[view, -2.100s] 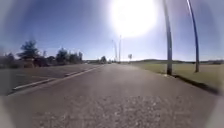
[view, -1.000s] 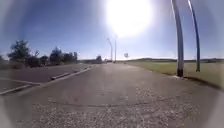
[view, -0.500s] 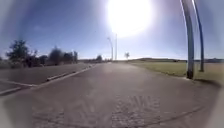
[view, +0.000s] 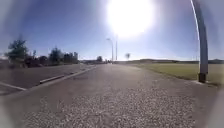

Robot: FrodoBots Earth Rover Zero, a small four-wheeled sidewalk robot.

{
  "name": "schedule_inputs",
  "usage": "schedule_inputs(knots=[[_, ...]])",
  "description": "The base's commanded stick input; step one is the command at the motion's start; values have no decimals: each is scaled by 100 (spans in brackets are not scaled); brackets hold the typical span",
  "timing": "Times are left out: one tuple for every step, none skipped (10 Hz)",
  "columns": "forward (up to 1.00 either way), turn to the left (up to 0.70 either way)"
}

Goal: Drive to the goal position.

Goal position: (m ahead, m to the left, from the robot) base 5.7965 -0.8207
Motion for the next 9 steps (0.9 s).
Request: schedule_inputs(knots=[[100,0],[100,0],[100,0],[100,0],[100,0],[100,0],[100,0],[100,0],[100,0]])
